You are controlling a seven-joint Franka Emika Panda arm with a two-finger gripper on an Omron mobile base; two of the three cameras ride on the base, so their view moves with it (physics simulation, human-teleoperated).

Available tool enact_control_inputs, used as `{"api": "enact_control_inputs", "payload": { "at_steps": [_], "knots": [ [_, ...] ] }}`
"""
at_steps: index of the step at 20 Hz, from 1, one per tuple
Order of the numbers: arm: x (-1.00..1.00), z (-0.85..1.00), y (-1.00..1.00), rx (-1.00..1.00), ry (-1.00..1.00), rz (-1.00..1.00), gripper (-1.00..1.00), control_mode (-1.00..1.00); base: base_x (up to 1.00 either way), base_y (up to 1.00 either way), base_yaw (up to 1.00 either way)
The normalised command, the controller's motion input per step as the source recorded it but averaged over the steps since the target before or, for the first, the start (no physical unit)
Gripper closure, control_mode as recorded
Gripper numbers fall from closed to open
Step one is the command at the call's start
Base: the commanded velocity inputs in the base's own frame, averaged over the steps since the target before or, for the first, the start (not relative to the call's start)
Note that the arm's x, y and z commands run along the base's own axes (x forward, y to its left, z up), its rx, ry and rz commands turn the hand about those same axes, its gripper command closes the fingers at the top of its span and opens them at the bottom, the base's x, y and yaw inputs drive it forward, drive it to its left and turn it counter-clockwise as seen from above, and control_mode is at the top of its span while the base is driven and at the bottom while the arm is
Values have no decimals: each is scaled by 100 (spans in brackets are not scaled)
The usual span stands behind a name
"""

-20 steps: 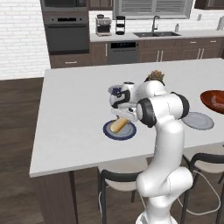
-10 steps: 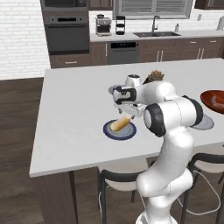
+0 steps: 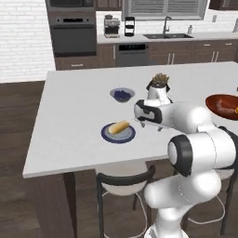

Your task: Place one bun and one sausage from the bowl on each plate.

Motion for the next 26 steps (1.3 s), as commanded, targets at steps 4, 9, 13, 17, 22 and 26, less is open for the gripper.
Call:
{"api": "enact_control_inputs", "payload": {
  "at_steps": [4,9,13,17,22,26],
  "knots": [
    [0,0,0,0,0,0,-100,100,-26,-100,4],
    [0,0,0,0,0,0,-100,100,8,-100,-2],
    [0,0,0,0,0,0,-100,100,6,-100,-8],
    [0,0,0,0,0,0,-100,100,50,-100,-11],
    [0,0,0,0,0,0,-100,100,100,-71,8],
    [61,16,-5,1,2,36,-100,-100,25,-8,5]
  ]
}}
